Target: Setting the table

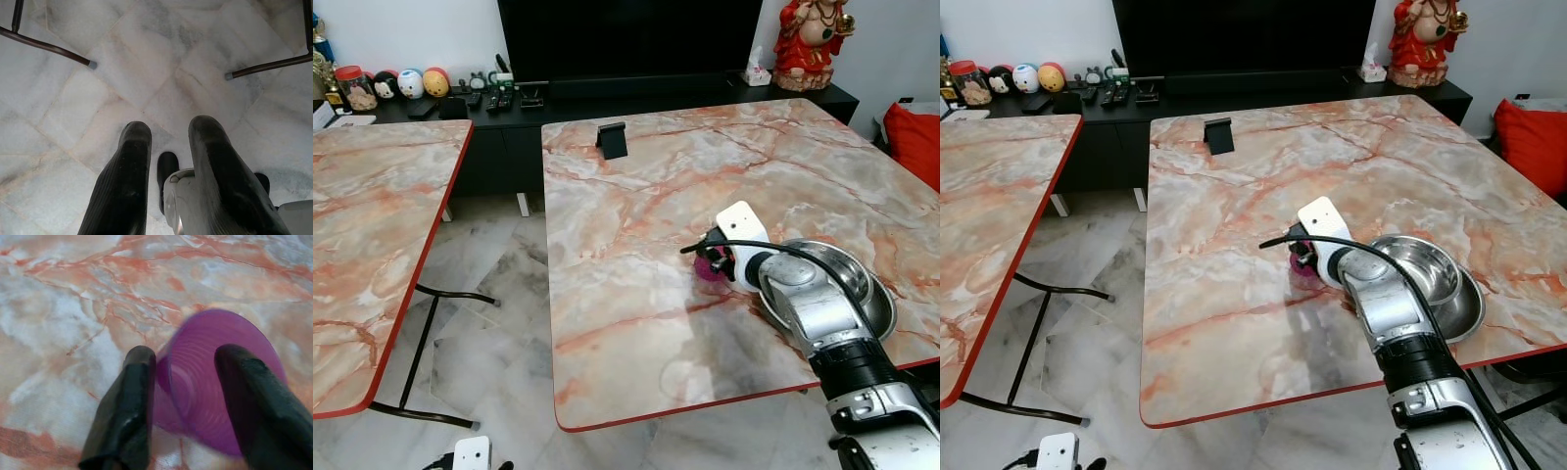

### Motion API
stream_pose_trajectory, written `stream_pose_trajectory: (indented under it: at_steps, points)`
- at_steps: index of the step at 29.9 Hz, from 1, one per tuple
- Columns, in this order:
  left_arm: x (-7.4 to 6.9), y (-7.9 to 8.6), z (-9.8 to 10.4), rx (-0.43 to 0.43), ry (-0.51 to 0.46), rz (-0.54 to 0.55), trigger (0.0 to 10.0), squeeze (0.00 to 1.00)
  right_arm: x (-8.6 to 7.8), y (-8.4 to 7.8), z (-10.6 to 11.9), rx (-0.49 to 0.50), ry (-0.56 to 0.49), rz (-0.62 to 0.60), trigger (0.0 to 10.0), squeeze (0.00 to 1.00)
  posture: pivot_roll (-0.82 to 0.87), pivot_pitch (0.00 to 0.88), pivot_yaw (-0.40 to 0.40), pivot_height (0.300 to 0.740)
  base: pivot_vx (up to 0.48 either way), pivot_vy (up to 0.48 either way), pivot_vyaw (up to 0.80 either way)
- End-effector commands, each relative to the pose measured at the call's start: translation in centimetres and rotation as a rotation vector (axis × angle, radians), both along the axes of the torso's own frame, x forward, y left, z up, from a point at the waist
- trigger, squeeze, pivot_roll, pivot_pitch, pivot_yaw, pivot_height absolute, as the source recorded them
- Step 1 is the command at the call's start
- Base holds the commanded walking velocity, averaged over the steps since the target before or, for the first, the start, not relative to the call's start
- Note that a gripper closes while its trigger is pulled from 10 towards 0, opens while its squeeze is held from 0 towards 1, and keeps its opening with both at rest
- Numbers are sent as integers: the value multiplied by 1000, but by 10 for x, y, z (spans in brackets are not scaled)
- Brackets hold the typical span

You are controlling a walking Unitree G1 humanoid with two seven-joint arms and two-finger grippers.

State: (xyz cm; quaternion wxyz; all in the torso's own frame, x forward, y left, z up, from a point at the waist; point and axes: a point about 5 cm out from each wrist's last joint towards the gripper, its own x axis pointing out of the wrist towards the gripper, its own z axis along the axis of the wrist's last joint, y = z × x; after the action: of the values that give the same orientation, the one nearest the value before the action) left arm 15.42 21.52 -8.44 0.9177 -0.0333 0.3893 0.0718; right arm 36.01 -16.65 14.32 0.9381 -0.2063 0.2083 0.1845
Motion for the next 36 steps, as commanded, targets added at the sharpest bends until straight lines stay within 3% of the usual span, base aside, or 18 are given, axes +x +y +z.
stream_pose_trajectory:
  at_steps: [1,24,32,36]
  points:
    - [-7,0,-3,-10,23,25,10000,0,3,0,4,-36,-19,6,10000,0,-74,0,8,740,0,0,0]
    - [-7,0,-3,-9,25,25,10000,0,9,0,12,-31,-89,-19,10000,0,-74,0,8,740,0,0,0]
    - [-7,1,-3,-7,26,24,10000,0,6,3,13,22,-109,-22,10000,0,-75,0,7,740,0,0,0]
    - [-7,1,-3,-7,20,27,10000,0,4,4,19,129,-210,-62,10000,0,-71,0,5,740,0,0,0]
